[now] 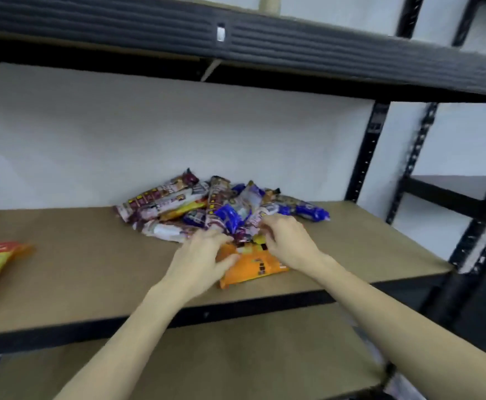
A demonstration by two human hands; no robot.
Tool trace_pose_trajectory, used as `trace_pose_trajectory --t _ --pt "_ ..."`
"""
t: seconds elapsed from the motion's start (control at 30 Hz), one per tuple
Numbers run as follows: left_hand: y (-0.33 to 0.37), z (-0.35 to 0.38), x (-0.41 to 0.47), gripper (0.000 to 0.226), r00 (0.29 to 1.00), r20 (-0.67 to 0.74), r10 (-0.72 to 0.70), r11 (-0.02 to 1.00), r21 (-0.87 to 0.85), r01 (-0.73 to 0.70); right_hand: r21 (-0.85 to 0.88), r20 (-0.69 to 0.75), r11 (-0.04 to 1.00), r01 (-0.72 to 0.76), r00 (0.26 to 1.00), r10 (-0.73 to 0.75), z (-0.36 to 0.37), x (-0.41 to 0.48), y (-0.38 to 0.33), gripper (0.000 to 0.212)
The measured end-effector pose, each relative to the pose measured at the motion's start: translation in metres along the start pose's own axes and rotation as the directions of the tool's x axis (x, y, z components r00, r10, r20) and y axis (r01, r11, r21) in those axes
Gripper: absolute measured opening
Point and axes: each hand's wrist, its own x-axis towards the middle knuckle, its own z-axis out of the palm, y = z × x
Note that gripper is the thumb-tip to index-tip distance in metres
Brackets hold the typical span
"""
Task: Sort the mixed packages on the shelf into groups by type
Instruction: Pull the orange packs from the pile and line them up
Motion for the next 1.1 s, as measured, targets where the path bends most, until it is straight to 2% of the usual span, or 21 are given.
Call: trace_pose_trajectory --t 0.07,0.13,0.23,0.33,0.4,0.5,0.6,0.73,0.83,0.93,1.03,1.1 --pt "0.024 0.027 0.002 0.06 0.996 0.069 0.049 0.995 0.08 -0.055 0.019 0.021 0.997 -0.077 0.997 0.077 -0.006 -0.014 0.033 0.027" --pt "0.035 0.045 -0.002 0.065 0.99 0.123 0.064 0.982 0.171 -0.085 0.032 0.12 0.995 -0.097 0.988 0.092 -0.004 -0.021 0.052 0.035" --pt "0.032 0.051 -0.007 0.054 0.991 0.119 0.067 0.97 0.225 -0.093 0.064 0.249 0.995 -0.076 0.967 0.058 0.005 -0.023 0.058 0.036" --pt "0.019 0.037 -0.015 0.04 0.991 0.111 0.081 0.961 0.254 -0.107 0.155 0.208 0.983 -0.097 0.976 0.064 0.008 -0.014 0.054 0.035" --pt "0.003 0.025 -0.025 0.037 0.99 0.115 0.082 0.955 0.274 -0.111 0.157 0.253 0.983 -0.093 0.966 0.051 0.005 -0.006 0.053 0.04" --pt "-0.024 0.002 -0.044 0.044 0.995 0.096 0.025 0.964 0.26 -0.049 -0.004 0.397 1.0 -0.004 0.918 0.005 0.01 -0.002 0.045 0.052" --pt "-0.047 -0.02 -0.049 0.049 0.993 0.105 -0.056 0.979 0.201 0.034 -0.202 0.4 0.977 0.065 0.916 0.021 0.018 -0.001 0.039 0.054" --pt "-0.065 -0.043 -0.035 0.024 0.98 0.159 -0.12 0.991 0.076 0.109 -0.21 0.417 0.977 0.038 0.907 0.055 0.006 0.003 0.048 0.046" --pt "-0.066 -0.05 -0.024 0.012 0.982 0.137 -0.132 0.99 0.076 0.122 -0.239 0.393 0.964 -0.112 0.897 0.202 -0.003 0.001 0.06 0.046" --pt "-0.065 -0.042 -0.022 0.012 0.986 0.098 -0.132 0.96 0.26 0.103 -0.198 0.33 0.92 -0.339 0.86 0.388 -0.002 -0.001 0.051 0.037" --pt "-0.063 -0.035 -0.032 0.039 0.987 0.074 -0.144 0.972 0.197 0.127 -0.2 0.292 0.866 -0.458 0.816 0.499 0.01 -0.003 0.034 0.037" --pt "-0.06 -0.034 -0.039 0.045 0.978 0.13 -0.166 0.969 0.207 0.137 -0.153 0.282 0.859 -0.488 0.812 0.511 0.015 -0.006 0.034 0.04"
